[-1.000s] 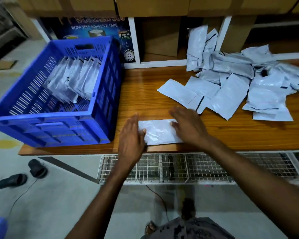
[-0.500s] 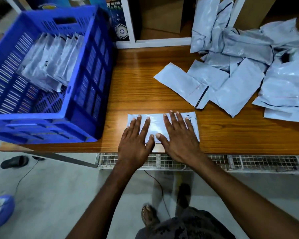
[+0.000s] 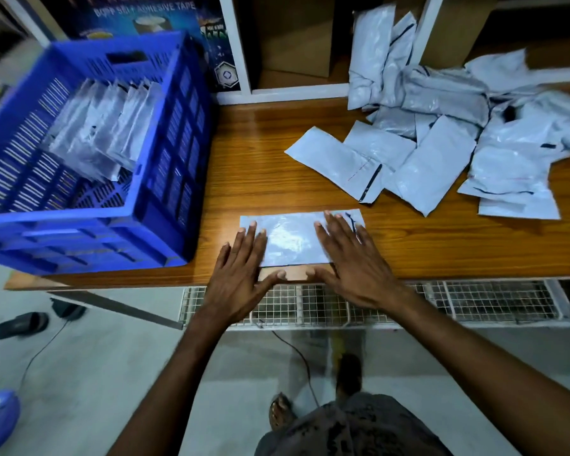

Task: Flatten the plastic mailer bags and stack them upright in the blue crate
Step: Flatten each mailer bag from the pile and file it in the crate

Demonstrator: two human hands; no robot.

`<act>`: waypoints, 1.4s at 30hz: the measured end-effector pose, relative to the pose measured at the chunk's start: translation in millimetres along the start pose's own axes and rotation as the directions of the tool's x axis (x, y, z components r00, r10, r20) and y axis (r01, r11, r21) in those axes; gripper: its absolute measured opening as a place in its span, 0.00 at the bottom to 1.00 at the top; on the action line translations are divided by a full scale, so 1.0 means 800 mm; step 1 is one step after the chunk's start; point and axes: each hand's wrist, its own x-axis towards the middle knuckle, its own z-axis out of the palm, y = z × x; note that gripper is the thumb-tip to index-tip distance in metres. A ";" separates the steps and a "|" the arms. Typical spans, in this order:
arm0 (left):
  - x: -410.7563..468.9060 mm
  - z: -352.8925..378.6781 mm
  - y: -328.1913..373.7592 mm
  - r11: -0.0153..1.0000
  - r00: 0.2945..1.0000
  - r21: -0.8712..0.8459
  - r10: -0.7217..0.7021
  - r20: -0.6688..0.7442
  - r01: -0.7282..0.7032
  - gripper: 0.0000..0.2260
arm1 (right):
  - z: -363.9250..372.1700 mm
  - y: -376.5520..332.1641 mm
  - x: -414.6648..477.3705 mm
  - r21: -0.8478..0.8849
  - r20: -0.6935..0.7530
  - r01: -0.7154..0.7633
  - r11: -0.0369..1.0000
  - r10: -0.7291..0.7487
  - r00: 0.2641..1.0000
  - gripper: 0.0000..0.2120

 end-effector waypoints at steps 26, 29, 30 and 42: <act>0.017 0.007 0.030 0.999 0.984 -0.051 0.003 -0.175 -0.012 0.27 | -0.017 -0.053 0.009 -0.017 -0.060 -0.097 0.995 0.096 0.994 0.29; 0.014 0.033 0.030 1.000 0.997 -0.018 0.001 -0.084 -0.002 0.29 | 0.021 -0.045 0.001 -0.029 0.049 -0.066 0.997 0.068 0.996 0.33; 0.013 0.035 0.029 1.000 0.994 -0.006 -0.006 -0.105 0.005 0.29 | 0.024 -0.035 0.001 -0.005 0.041 -0.072 0.997 0.072 0.997 0.34; 0.008 0.024 0.019 0.998 0.998 0.065 -0.024 -0.050 0.027 0.32 | 0.007 0.009 -0.016 -0.061 0.123 -0.105 0.993 0.112 0.986 0.45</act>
